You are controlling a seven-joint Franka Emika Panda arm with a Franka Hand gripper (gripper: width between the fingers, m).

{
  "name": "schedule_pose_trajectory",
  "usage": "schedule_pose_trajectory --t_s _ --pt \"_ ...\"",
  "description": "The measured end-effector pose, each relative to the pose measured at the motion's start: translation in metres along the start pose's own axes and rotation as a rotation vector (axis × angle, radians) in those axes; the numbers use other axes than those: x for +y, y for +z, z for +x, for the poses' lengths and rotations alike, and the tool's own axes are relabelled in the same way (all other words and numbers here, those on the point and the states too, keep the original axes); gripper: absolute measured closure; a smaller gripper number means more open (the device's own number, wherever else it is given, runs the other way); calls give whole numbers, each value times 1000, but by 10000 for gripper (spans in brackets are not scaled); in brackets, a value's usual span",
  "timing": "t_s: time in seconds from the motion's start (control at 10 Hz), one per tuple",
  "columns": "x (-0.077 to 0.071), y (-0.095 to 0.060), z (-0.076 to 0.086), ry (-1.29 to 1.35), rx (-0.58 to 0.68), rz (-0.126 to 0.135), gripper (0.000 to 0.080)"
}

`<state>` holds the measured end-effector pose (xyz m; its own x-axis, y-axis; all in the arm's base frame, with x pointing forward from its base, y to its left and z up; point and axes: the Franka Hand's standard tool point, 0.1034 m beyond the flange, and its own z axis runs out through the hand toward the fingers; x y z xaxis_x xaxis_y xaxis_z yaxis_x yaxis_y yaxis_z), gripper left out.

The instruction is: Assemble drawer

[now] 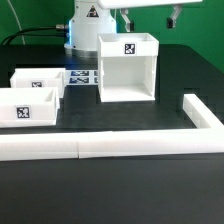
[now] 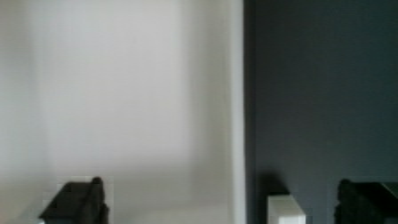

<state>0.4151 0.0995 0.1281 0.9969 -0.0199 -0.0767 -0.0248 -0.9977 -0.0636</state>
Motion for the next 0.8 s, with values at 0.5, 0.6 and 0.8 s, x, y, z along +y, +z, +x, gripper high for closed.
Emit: schedule_pose_trajectory --t_s 0.5,0.6,0.8 --pt "0 18 -12 -17 0 -4 149" --pt "1 20 -12 -15 0 -1 149" --pt "1 30 -14 -12 -10 -2 168"
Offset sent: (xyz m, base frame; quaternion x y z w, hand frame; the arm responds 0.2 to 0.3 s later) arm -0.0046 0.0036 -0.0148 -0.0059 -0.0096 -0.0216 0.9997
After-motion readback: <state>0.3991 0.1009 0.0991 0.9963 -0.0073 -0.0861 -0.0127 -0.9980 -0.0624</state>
